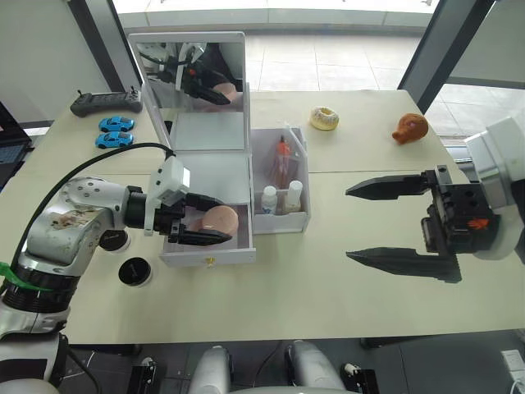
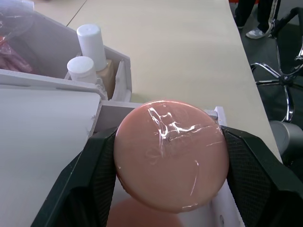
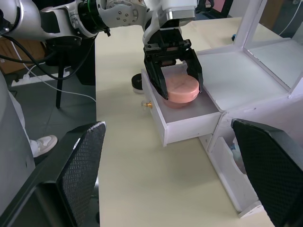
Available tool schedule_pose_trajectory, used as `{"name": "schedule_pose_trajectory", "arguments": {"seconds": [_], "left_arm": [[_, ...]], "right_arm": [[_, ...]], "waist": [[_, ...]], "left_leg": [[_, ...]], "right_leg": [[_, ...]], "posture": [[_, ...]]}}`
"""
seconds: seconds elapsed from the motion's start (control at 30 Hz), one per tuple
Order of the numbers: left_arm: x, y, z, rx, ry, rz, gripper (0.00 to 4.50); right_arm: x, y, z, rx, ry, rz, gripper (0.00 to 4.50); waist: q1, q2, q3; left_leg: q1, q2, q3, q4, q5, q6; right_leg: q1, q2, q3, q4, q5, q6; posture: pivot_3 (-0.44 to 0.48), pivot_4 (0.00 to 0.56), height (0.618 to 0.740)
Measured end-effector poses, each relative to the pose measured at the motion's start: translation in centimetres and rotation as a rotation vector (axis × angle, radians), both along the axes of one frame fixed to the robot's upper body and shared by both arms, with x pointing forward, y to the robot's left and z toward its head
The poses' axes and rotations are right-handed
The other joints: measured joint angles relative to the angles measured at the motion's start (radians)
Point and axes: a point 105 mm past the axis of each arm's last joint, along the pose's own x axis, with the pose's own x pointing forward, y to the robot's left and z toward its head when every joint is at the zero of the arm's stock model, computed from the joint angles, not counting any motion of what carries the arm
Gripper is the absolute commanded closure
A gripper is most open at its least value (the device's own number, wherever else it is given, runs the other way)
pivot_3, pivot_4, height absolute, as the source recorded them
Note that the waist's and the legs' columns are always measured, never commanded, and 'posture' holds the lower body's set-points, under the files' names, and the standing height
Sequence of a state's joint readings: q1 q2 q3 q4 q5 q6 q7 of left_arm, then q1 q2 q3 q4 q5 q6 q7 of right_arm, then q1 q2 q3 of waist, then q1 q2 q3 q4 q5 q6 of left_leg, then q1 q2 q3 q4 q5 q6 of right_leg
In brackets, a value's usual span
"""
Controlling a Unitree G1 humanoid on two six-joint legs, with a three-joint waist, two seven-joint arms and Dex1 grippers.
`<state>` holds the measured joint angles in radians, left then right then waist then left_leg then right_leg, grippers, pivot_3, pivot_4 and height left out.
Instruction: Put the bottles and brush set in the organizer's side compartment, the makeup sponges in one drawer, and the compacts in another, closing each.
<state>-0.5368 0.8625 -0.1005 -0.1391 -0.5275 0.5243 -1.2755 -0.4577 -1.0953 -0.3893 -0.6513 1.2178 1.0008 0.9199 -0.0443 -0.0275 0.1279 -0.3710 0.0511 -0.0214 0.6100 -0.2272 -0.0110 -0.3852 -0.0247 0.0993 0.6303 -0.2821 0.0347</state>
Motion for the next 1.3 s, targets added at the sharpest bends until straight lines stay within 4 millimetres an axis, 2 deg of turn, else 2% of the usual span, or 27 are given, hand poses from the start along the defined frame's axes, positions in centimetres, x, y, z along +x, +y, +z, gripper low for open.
{"name": "schedule_pose_trajectory", "arguments": {"seconds": [0.17,0.7,0.77,0.87,1.07,1.3], "left_arm": [[0.1,-0.9,-0.4,-0.011,0.003,-0.011,1.55],[0.1,-1.5,-1.6,0.010,0.020,-0.011,1.55],[0.1,-1.5,-1.8,0.015,0.024,-0.011,0.82],[0.2,-1.4,-1.8,0.019,0.025,-0.008,0.03],[-0.1,-1.5,-1.6,-0.005,0.082,-0.013,0.03],[-0.9,-0.4,1.6,-0.058,0.089,-0.007,0.03]], "right_arm": [[0.7,0.3,-0.5,-0.017,0.019,-0.010,0.00],[0.9,0.0,-0.4,-0.034,0.018,-0.030,0.00],[0.9,-0.1,-0.4,-0.033,0.018,-0.034,0.00],[1.0,-0.1,-0.4,-0.035,0.018,-0.039,0.00],[1.0,-0.2,-0.4,-0.038,0.021,-0.041,0.00],[1.0,-0.2,-0.4,-0.037,0.026,-0.034,0.00]], "waist": [[0.002,0.000,0.000],[0.002,0.000,0.000],[0.002,0.000,0.000],[0.002,0.000,0.000],[0.002,0.000,0.000],[0.000,0.000,0.000]], "left_leg": [[-0.001,0.000,0.000,0.001,0.000,0.000],[-0.001,0.000,-0.001,0.001,0.000,0.000],[-0.001,0.000,-0.001,0.001,0.000,0.000],[-0.001,0.000,-0.001,0.001,0.000,0.000],[-0.001,0.000,-0.001,0.001,0.000,0.000],[-0.001,0.000,-0.001,0.001,0.000,0.000]], "right_leg": [[0.000,0.000,0.000,0.000,0.000,0.000],[0.000,0.000,0.000,0.000,0.000,0.000],[0.000,0.000,0.000,0.000,0.000,0.000],[0.000,0.000,0.000,0.000,0.000,0.000],[0.000,0.000,0.000,0.000,0.000,0.000],[0.000,0.000,-0.001,0.000,0.000,0.001]], "posture": [[0.000,0.150,0.740],[0.000,0.150,0.740],[0.000,0.150,0.740],[0.000,0.150,0.740],[0.000,0.150,0.740],[0.000,0.150,0.740]]}}
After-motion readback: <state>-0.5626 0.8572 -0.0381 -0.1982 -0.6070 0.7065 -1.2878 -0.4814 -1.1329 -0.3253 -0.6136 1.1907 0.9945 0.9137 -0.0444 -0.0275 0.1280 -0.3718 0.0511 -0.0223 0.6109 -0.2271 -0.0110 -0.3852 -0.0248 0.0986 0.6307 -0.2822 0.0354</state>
